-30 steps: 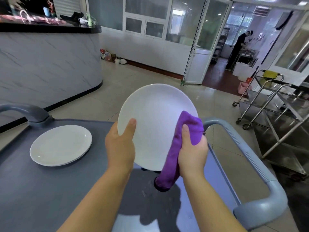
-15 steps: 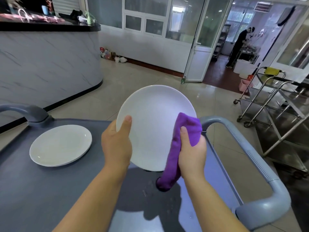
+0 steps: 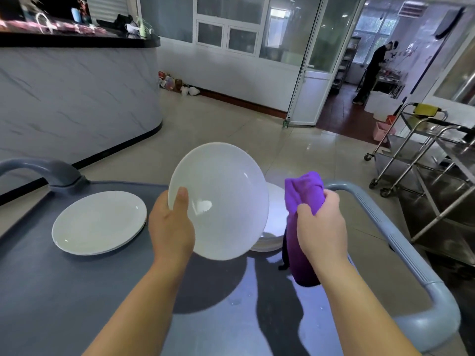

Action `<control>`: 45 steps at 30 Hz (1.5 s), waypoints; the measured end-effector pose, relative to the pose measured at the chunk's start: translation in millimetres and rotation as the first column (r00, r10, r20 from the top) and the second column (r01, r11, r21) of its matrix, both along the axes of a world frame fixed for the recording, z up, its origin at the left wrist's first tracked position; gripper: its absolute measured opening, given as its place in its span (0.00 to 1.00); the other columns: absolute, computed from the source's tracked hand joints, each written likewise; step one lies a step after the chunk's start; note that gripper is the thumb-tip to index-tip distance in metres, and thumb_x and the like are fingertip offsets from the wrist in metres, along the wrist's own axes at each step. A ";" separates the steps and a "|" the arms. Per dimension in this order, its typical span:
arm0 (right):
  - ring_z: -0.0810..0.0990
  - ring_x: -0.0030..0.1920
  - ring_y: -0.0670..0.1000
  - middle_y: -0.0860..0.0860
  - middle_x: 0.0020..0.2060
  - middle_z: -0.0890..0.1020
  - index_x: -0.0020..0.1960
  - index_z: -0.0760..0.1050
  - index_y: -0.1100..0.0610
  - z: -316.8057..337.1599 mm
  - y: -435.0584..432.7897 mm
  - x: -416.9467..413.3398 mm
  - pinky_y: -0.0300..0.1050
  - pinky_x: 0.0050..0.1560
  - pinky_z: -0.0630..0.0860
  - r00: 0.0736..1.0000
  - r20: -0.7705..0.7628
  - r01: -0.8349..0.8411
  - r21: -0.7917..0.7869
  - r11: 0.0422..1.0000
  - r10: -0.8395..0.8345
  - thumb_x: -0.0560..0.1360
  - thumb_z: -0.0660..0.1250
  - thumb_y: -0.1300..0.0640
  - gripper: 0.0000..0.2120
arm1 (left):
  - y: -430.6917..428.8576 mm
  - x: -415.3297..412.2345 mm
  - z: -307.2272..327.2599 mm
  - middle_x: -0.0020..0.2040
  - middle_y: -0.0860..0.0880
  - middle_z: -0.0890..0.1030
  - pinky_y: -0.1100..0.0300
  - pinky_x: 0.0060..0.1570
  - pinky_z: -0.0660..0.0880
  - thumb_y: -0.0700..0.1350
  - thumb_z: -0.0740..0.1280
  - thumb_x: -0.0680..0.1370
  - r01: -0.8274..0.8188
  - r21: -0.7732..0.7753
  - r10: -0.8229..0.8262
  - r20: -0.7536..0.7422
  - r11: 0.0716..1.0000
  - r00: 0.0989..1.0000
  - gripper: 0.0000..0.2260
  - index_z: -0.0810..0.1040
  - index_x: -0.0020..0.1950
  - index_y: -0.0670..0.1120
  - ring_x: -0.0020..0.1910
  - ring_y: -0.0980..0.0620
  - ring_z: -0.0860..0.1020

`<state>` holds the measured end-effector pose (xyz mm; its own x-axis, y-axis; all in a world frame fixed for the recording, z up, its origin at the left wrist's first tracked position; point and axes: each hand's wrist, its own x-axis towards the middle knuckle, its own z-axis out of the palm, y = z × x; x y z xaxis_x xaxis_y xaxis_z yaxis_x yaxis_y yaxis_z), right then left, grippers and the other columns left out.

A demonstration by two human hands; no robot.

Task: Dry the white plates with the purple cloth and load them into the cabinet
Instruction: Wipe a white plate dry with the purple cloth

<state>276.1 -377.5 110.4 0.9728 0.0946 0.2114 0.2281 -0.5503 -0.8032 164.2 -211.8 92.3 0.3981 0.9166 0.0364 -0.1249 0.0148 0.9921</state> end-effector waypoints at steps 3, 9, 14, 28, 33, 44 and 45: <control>0.73 0.55 0.57 0.56 0.59 0.74 0.67 0.65 0.58 5.1 20.7 5.2 0.49 0.50 0.68 0.988 0.125 -0.081 -0.055 0.995 0.087 0.75 0.58 0.63 0.20 | -6.7 0.7 -1.1 0.38 0.56 0.77 0.68 0.31 0.70 0.49 0.59 0.82 0.111 0.018 -0.110 -0.042 0.994 0.993 0.10 0.77 0.45 0.51 0.36 0.58 0.75; 0.73 0.55 0.61 0.59 0.57 0.73 0.74 0.65 0.58 -14.4 52.5 12.2 0.47 0.49 0.67 0.866 0.372 -0.206 -0.342 0.917 0.334 0.79 0.60 0.61 0.23 | -14.4 2.3 -6.1 0.34 0.58 0.77 0.66 0.33 0.69 0.47 0.61 0.81 0.310 0.162 -0.291 -0.127 0.937 0.948 0.09 0.77 0.44 0.47 0.32 0.60 0.71; 0.75 0.46 0.58 0.57 0.51 0.75 0.67 0.75 0.57 -37.2 52.0 0.4 0.49 0.43 0.76 0.637 0.432 -0.475 -0.433 0.766 0.638 0.70 0.62 0.66 0.25 | -4.5 2.8 -5.5 0.30 0.57 0.74 0.66 0.31 0.67 0.49 0.60 0.82 0.234 0.165 -0.222 -0.088 0.958 0.971 0.13 0.75 0.40 0.46 0.29 0.60 0.70; 0.74 0.52 0.58 0.56 0.54 0.74 0.69 0.73 0.57 -49.8 36.0 11.8 0.47 0.44 0.71 0.856 0.350 -0.301 -0.263 0.917 0.381 0.76 0.60 0.66 0.22 | -14.8 6.8 -1.8 0.30 0.58 0.71 0.70 0.26 0.63 0.49 0.58 0.82 0.264 0.182 -0.244 -0.123 0.947 0.962 0.14 0.71 0.41 0.42 0.28 0.60 0.66; 0.73 0.49 0.55 0.54 0.52 0.73 0.69 0.72 0.56 -55.6 25.8 -4.3 0.48 0.47 0.75 0.631 0.320 -0.569 -0.428 0.702 0.707 0.77 0.57 0.57 0.21 | -11.1 12.0 5.7 0.31 0.54 0.66 0.69 0.25 0.62 0.51 0.58 0.82 0.176 0.162 -0.156 -0.129 0.971 0.979 0.16 0.65 0.37 0.46 0.26 0.59 0.63; 0.72 0.48 0.54 0.53 0.51 0.74 0.64 0.69 0.48 -73.3 7.6 -15.3 0.49 0.45 0.73 0.637 0.472 -0.353 -0.524 0.775 0.609 0.66 0.67 0.43 0.27 | -3.7 16.4 7.7 0.47 0.48 0.79 0.43 0.49 0.78 0.53 0.60 0.81 0.244 -0.232 -0.271 -0.092 0.942 0.958 0.09 0.73 0.46 0.50 0.46 0.45 0.79; 0.74 0.46 0.55 0.54 0.50 0.75 0.62 0.70 0.48 -72.2 6.9 -13.2 0.47 0.43 0.72 0.633 0.496 -0.346 -0.506 0.790 0.595 0.63 0.68 0.49 0.27 | -3.6 17.2 6.6 0.48 0.46 0.79 0.46 0.44 0.80 0.50 0.61 0.81 0.261 -0.265 -0.291 -0.082 0.928 0.953 0.07 0.73 0.47 0.48 0.45 0.44 0.79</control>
<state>263.0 -370.6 38.3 0.4368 0.6845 0.5836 0.8910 -0.4187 -0.1758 181.5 -215.4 98.8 0.6239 0.7435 -0.2409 0.0371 0.2797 0.9594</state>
